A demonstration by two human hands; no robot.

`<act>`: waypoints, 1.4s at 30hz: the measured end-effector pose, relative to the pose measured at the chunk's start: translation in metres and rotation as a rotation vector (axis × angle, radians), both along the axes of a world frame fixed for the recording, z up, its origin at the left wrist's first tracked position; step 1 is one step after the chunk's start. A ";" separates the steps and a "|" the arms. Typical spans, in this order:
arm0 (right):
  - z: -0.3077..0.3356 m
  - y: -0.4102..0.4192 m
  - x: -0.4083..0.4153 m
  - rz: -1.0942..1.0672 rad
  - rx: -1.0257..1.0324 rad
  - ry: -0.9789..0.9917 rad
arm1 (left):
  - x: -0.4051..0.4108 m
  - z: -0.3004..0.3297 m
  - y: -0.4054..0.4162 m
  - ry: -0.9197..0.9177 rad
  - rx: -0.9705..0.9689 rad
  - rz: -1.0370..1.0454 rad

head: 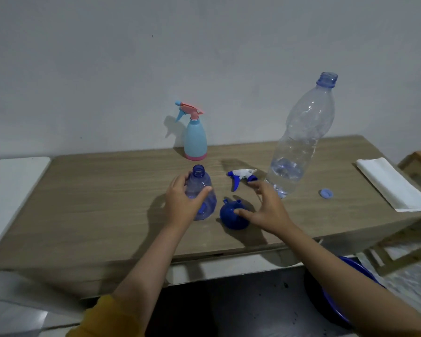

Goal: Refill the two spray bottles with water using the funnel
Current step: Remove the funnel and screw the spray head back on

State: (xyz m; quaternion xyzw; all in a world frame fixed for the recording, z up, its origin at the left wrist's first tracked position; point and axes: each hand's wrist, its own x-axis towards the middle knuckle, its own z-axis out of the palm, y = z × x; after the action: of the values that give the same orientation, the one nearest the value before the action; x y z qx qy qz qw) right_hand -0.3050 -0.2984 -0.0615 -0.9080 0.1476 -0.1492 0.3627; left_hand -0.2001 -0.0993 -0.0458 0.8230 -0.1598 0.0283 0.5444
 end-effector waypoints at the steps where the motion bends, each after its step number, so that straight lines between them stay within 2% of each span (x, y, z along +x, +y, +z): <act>1: 0.010 -0.005 0.006 0.011 0.006 -0.061 | -0.001 -0.002 0.000 -0.007 -0.025 0.000; 4: 0.032 -0.018 0.039 0.011 -0.040 -0.051 | -0.005 -0.007 -0.003 -0.012 -0.104 0.027; 9: 0.026 -0.038 0.101 0.048 -0.126 0.283 | -0.010 -0.006 -0.004 -0.016 -0.117 0.048; 13: 0.012 -0.049 0.129 -0.033 -0.066 0.571 | -0.012 -0.002 -0.004 0.000 -0.094 0.048; 17: -0.004 -0.056 0.145 -0.062 -0.091 0.645 | -0.014 0.001 -0.006 -0.027 -0.098 0.074; 28: 0.004 -0.047 0.136 -0.120 0.134 0.522 | -0.012 0.000 -0.005 -0.043 -0.080 0.053; 32: 0.030 -0.047 0.133 -0.095 0.157 0.348 | -0.010 -0.004 -0.004 -0.046 -0.107 0.028; 38: 0.125 -0.036 0.125 0.006 0.064 -0.018 | -0.006 -0.011 -0.004 -0.048 -0.144 0.028; 42: 0.194 -0.017 0.109 0.063 0.202 -0.281 | -0.007 -0.010 -0.005 -0.059 -0.158 0.033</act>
State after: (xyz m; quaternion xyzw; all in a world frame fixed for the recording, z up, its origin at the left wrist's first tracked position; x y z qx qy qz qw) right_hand -0.1958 -0.3151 0.1321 -0.8412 0.0810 -0.2476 0.4738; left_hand -0.2067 -0.1040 -0.0563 0.7788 -0.1595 0.0739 0.6022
